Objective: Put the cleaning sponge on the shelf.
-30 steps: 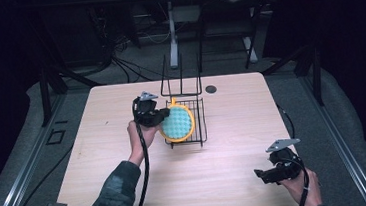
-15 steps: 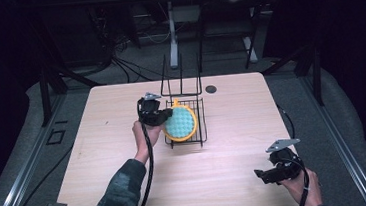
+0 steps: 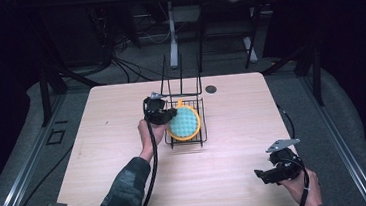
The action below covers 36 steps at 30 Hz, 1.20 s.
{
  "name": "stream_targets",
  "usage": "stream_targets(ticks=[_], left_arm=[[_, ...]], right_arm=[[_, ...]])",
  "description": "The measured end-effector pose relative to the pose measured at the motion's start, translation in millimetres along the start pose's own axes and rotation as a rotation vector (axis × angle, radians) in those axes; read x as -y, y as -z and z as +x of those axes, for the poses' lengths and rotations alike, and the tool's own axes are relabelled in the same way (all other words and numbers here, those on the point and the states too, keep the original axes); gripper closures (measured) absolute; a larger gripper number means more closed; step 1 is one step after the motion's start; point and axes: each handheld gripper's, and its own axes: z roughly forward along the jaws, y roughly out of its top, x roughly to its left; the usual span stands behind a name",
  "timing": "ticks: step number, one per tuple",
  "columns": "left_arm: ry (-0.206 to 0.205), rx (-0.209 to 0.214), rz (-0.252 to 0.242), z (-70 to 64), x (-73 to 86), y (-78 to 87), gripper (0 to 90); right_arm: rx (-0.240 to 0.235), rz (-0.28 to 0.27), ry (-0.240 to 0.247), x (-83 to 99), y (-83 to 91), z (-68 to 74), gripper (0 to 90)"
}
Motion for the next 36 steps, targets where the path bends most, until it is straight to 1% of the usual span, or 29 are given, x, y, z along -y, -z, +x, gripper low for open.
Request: stream_targets(ticks=[1,4,5,7,11,12,13,23,29,31,33,35,36], left_arm=[[0.000,0.000,0.000,0.0,0.0,0.0,87.2],[-0.004,0.001,0.023,-0.4,-0.7,-7.2,87.2],[0.002,-0.002,0.020,-0.4,-0.4,-9.4,87.3],[0.002,-0.001,0.033,1.0,-0.1,-12.7,87.3],[0.007,-0.006,0.041,3.2,1.0,-17.0,87.3],[0.000,-0.005,0.054,4.8,1.2,-18.6,87.3],[0.003,-0.008,0.051,4.9,1.5,-20.1,87.3],[0.002,-0.008,0.083,7.5,1.4,-29.5,87.3],[-0.002,-0.001,0.090,7.8,-0.4,-31.3,86.3],[-0.011,-0.004,0.087,8.1,-0.7,-31.4,84.9],[0.001,0.001,0.080,9.0,-0.4,-30.9,82.3],[0.009,0.003,0.079,10.5,-0.3,-30.0,76.3],[0.013,0.000,0.078,11.2,-0.3,-28.9,71.3]], right_arm=[[0.000,0.000,0.000,0.0,0.0,0.0,15.2],[0.000,0.000,-0.002,0.2,-0.1,0.4,15.3],[-0.001,0.000,-0.003,0.2,-0.1,0.4,15.3],[-0.004,0.001,-0.012,0.3,-0.1,1.3,15.3],[-0.004,0.000,-0.007,0.8,0.1,0.8,15.3],[-0.005,-0.001,-0.013,1.1,0.3,0.9,15.3],[-0.004,-0.001,-0.016,1.1,0.4,0.9,15.3],[-0.006,-0.005,-0.015,1.3,-0.2,1.5,15.3],[-0.005,0.001,-0.013,1.3,0.1,1.3,15.3],[-0.005,-0.001,-0.015,1.3,0.6,1.4,15.3],[-0.004,0.000,-0.015,1.4,0.6,1.1,15.3],[-0.007,0.001,-0.017,1.6,0.3,1.1,15.3],[-0.007,0.005,-0.016,1.6,0.3,0.9,15.3]])
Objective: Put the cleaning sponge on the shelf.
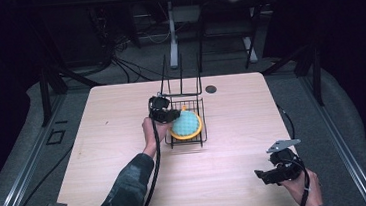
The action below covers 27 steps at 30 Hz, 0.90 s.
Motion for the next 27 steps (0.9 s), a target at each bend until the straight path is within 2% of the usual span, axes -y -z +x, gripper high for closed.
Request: stream_targets(ticks=[5,11,12,13,17,25,27], left_arm=[[0.035,-0.017,-0.004,3.4,1.7,11.0,43.2],[0.057,-0.034,-0.001,9.5,10.4,25.4,24.7],[0.044,-0.044,0.010,12.2,13.3,30.8,23.4],[0.044,-0.044,0.010,12.2,13.3,30.8,22.1],[0.032,-0.061,0.006,16.8,18.7,48.3,17.4],[0.000,-0.067,-0.001,10.4,19.1,69.2,14.9],[-0.008,-0.070,0.003,8.4,19.7,72.0,14.7]], right_arm=[[-0.002,-0.010,-0.003,-0.8,0.9,1.1,15.2],[0.005,-0.020,-0.006,-0.2,3.6,2.4,15.2],[0.004,-0.026,-0.008,0.1,3.7,2.4,15.1],[0.002,-0.027,-0.010,0.1,3.8,2.4,15.0],[-0.003,-0.018,-0.014,0.2,1.0,-0.1,15.0],[-0.006,-0.023,0.013,-2.2,2.3,5.4,15.0],[-0.008,-0.020,0.007,-2.0,3.3,7.4,15.0]])
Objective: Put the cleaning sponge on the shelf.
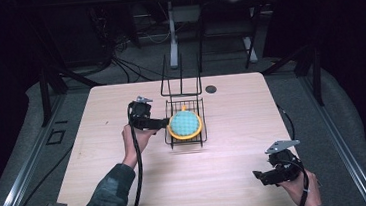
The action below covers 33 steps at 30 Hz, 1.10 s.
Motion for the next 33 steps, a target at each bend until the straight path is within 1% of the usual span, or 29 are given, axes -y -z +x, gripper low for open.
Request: stream_targets(ticks=[4,5,7,8,10,11,12,13,14,15,17,21,22,23,25,26,28,29,31,32,33], left_arm=[[-0.004,-0.001,0.003,-1.3,4.2,5.7,13.5],[-0.005,0.000,0.010,-1.2,5.5,7.1,13.1],[-0.003,-0.003,0.007,-0.9,7.3,8.3,12.2],[-0.005,-0.003,0.012,0.2,10.5,12.9,11.9],[-0.002,-0.001,0.011,0.7,11.5,14.6,11.5],[0.000,0.001,0.008,1.8,14.0,20.2,11.0],[0.000,0.001,0.008,1.8,14.0,20.2,11.0],[-0.006,-0.003,0.004,2.2,17.1,25.9,10.8],[-0.006,-0.003,0.004,2.2,17.1,25.9,10.4],[-0.012,-0.006,0.011,2.8,20.4,32.0,9.9],[-0.022,-0.012,0.014,4.2,23.6,38.8,9.1],[-0.027,-0.025,0.016,5.6,31.0,51.6,7.6],[-0.027,-0.025,0.016,5.6,31.0,51.6,7.0],[-0.030,-0.032,0.019,5.1,35.1,56.5,6.7],[-0.040,-0.037,0.029,5.1,38.1,62.1,5.9],[-0.038,-0.040,0.030,5.2,40.2,65.9,5.4],[-0.039,-0.040,0.029,5.3,41.6,68.0,4.6],[-0.044,-0.044,0.035,4.9,45.9,73.9,3.9],[-0.047,-0.052,0.041,3.7,51.5,79.1,3.2],[-0.047,-0.052,0.041,3.7,51.5,79.1,2.8],[-0.054,-0.058,0.049,2.8,57.1,83.6,2.4]], right_arm=[[0.003,-0.003,0.002,0.7,1.1,-0.4,15.0],[0.002,-0.003,-0.003,0.6,1.1,-0.4,15.0],[-0.002,-0.003,-0.007,0.3,0.8,-1.2,15.0],[-0.002,-0.002,-0.008,0.1,0.5,-1.3,15.0],[-0.001,-0.002,-0.006,0.0,0.5,-1.3,15.0],[-0.003,-0.004,-0.009,0.0,0.6,-1.2,15.0],[-0.003,-0.004,-0.009,0.0,0.6,-1.2,15.0],[-0.004,-0.005,-0.010,0.1,1.0,-1.5,15.0],[-0.004,-0.005,-0.011,0.1,1.1,-1.9,15.0],[-0.004,-0.010,-0.014,0.1,0.7,-2.9,15.0],[-0.005,-0.010,-0.016,0.0,0.5,-3.3,15.0],[-0.005,-0.007,-0.012,-0.3,2.6,-1.0,15.0],[-0.005,-0.007,-0.012,-0.3,2.6,-1.0,15.0],[-0.002,-0.011,-0.009,-0.4,3.5,-0.1,15.0],[-0.002,-0.010,-0.009,-0.1,3.7,0.2,15.0],[-0.002,-0.008,-0.009,-0.1,3.6,0.3,15.0],[-0.002,-0.009,-0.010,-0.1,3.5,0.3,15.0],[-0.003,-0.008,-0.009,-0.6,3.5,0.5,15.0],[-0.003,-0.013,-0.009,-0.9,3.7,0.6,15.1],[-0.003,-0.010,-0.010,-1.0,4.2,0.5,15.1],[-0.005,-0.011,-0.011,-1.0,4.3,0.2,15.1]])
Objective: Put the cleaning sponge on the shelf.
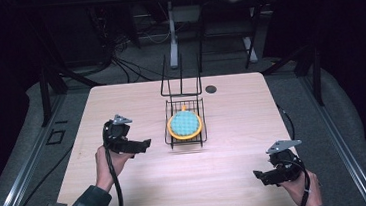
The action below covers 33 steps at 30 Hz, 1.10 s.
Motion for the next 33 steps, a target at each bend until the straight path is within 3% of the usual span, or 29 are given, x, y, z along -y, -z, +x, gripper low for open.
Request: stream_targets(ticks=[4,11,16,18,20,24,33], left_arm=[[-0.006,-0.008,0.017,-0.6,9.9,4.2,0.8],[0.020,-0.021,0.050,-1.2,46.5,9.5,0.1],[0.044,-0.034,0.044,-0.1,60.8,9.3,0.1],[0.063,-0.019,0.063,0.8,70.9,5.0,0.1],[0.053,-0.023,0.080,-0.2,76.9,2.9,0.0],[0.035,-0.026,0.115,-1.2,83.3,-2.7,0.0],[0.037,-0.004,0.127,2.6,83.1,-10.1,0.0]], right_arm=[[0.000,0.002,0.001,0.3,-0.7,-1.1,15.1],[0.005,0.005,-0.005,1.2,0.1,-1.5,15.2],[-0.001,0.011,-0.007,1.5,-2.3,-1.2,15.2],[0.002,0.021,-0.008,1.7,-5.3,-0.5,15.2],[0.007,0.026,-0.003,2.6,-5.4,1.0,15.2],[0.013,0.027,0.001,4.8,-3.2,0.5,15.3],[0.010,0.024,-0.015,5.0,-5.3,-4.5,15.3]])
